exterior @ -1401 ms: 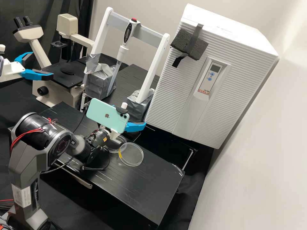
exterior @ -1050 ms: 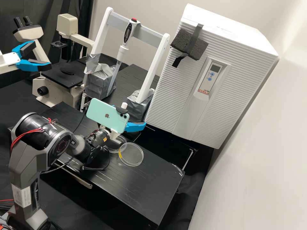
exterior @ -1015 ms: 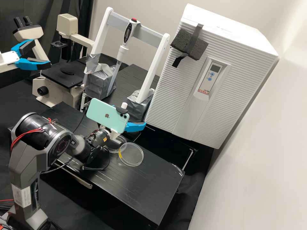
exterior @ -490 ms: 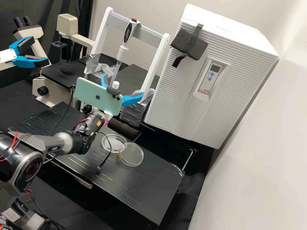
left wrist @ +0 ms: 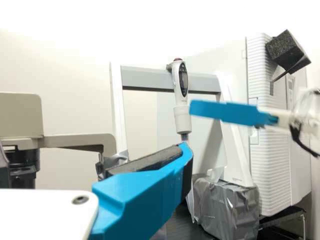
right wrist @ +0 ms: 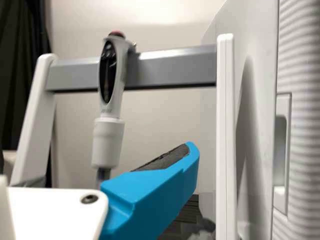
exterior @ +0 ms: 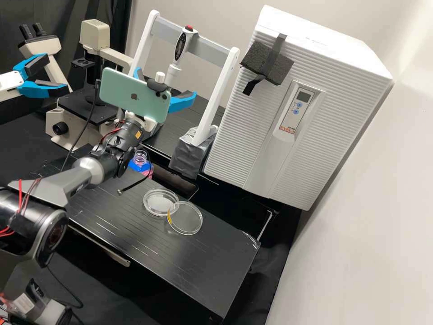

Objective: Use the pipette

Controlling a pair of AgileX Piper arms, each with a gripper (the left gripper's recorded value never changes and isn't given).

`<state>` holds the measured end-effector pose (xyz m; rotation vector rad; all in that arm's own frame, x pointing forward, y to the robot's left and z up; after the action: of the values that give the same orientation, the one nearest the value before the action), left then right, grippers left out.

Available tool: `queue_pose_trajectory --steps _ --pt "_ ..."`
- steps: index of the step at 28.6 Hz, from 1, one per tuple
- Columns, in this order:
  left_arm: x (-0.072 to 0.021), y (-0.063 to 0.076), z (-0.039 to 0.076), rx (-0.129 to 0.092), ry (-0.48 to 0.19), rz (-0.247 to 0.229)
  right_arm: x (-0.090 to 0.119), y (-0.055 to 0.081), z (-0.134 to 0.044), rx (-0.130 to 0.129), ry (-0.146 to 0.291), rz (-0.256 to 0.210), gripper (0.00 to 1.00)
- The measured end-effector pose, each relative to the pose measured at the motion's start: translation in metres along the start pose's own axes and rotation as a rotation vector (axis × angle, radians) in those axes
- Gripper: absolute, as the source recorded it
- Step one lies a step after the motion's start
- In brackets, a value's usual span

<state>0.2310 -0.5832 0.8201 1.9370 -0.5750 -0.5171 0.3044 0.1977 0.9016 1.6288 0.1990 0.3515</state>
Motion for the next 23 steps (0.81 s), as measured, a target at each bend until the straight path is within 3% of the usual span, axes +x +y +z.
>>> queue_pose_trajectory --steps 4,11,12,15,17,23 --pt "-0.0002 0.0 -0.001 0.002 0.006 0.001 0.021 0.003 -0.01 -0.022 -0.013 0.006 1.0" --pt "-0.0009 0.001 -0.008 0.01 0.032 0.002 0.046 -0.002 -0.021 -0.031 -0.041 -0.013 1.0" --pt "-0.001 0.001 -0.008 0.01 0.033 0.002 0.05 -0.004 -0.021 -0.037 -0.046 -0.019 0.0" --pt "-0.0007 0.001 -0.01 0.012 0.04 0.002 0.06 -0.009 -0.024 -0.053 -0.058 -0.036 0.0" --pt "-0.0004 -0.001 -0.012 0.012 0.046 -0.004 0.067 -0.013 -0.023 -0.077 -0.067 -0.05 0.0" --pt "0.0003 -0.004 -0.014 0.01 0.052 -0.018 0.075 -0.019 -0.017 -0.067 -0.106 -0.073 0.0"
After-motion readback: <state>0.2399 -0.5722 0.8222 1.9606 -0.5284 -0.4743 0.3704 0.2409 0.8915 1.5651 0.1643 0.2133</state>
